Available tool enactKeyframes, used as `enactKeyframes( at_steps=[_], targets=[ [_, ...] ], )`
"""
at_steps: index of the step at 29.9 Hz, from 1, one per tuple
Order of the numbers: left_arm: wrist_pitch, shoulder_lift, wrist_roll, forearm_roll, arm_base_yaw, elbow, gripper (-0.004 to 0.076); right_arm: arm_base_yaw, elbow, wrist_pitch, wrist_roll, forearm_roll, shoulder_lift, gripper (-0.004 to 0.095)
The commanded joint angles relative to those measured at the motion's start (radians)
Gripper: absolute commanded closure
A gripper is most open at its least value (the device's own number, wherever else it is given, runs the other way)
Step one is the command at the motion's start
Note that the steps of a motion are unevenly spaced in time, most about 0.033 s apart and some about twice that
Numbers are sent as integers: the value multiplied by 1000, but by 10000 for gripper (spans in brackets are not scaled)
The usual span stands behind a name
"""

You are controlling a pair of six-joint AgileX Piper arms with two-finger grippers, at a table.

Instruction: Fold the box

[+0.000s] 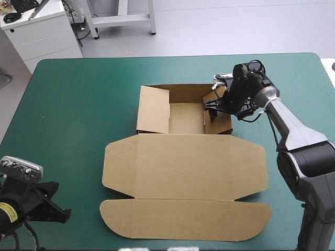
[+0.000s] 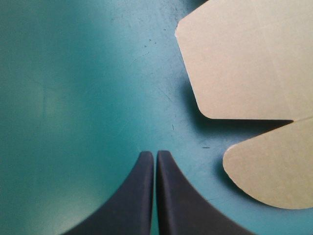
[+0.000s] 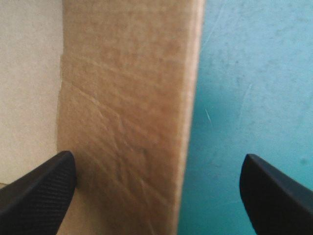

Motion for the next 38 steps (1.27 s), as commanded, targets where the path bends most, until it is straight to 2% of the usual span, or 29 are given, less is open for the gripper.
enactKeyframes(
  at_steps=[1, 6, 9, 11, 14, 15, 19, 24, 32, 38],
  targets=[
    [-78, -23, -4, 13, -3, 21, 727, -4, -22, -47, -23, 42, -39, 72],
    [-99, -42, -11, 13, -3, 44, 727, -4, -22, -74, -33, 74, -35, 73],
    [-99, -42, -11, 13, -3, 44, 727, -4, -22, -65, -23, 68, -35, 165],
    [-99, -42, -11, 13, -3, 44, 727, -4, -22, -60, -21, 67, -35, 353],
    [-99, -42, -11, 13, -3, 44, 727, -4, -22, -58, -21, 63, -35, 790],
    [-99, -42, -11, 13, -3, 44, 727, -4, -22, -58, -21, 63, -35, 908],
    [-99, -42, -22, 19, -3, 44, 727, -4, -34, -50, -39, 64, -35, 929],
    [-99, -42, -22, 21, -3, 44, 727, -55, -147, 18, -84, 62, -37, 928],
    [-97, -42, -22, 17, -3, 44, 727, -287, -398, 33, -168, 67, -44, 928],
    [-95, -42, -22, 17, -3, 44, 727, -483, -429, 10, -185, 62, -41, 928]
  ],
)
